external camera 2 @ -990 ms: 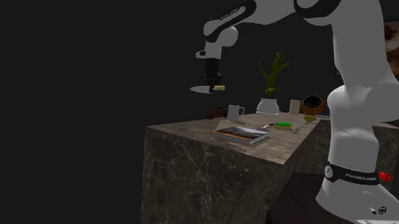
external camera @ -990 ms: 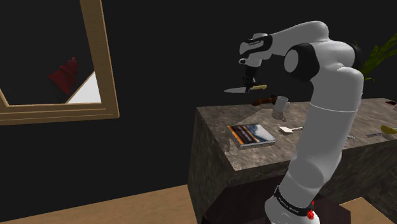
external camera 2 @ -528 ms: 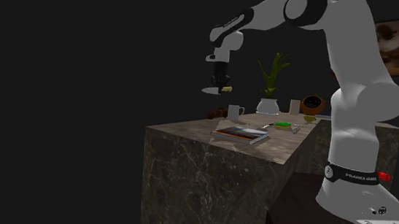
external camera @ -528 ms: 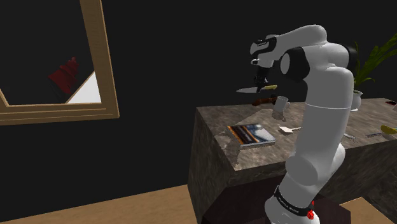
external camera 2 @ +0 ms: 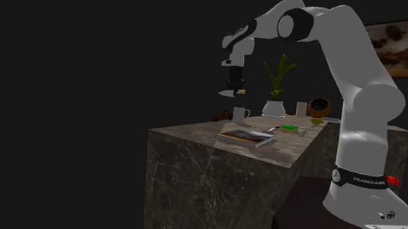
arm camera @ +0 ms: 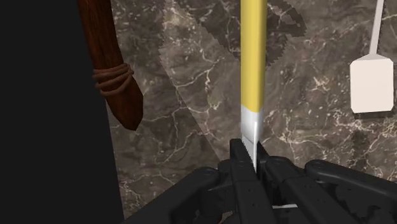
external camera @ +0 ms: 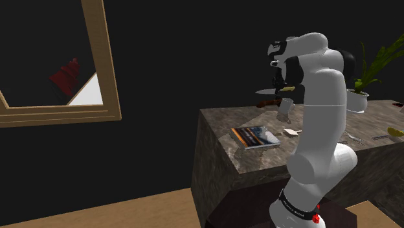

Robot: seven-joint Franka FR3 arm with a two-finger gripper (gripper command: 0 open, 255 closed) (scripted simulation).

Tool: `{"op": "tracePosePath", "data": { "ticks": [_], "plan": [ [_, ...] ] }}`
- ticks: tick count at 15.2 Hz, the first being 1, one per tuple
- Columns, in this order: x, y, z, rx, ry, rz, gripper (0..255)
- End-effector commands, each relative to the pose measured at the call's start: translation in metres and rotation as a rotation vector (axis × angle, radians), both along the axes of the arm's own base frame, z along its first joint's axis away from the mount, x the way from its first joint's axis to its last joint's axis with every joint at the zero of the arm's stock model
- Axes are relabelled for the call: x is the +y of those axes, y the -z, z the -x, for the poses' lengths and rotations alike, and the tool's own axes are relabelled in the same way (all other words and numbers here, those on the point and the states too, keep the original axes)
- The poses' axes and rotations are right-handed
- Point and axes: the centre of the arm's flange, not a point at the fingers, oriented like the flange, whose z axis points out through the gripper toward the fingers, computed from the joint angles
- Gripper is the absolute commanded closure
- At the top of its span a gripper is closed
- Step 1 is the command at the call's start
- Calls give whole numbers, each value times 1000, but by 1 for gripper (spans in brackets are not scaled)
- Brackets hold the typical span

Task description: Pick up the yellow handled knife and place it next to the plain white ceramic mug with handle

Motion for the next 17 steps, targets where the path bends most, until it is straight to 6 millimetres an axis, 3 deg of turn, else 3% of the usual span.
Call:
{"op": "tracePosePath", "data": {
  "ticks": [1,17],
  "plan": [
    [-12,6,10,0,-1,0,255],
    [-12,91,10,0,-1,0,255]
  ]
}}
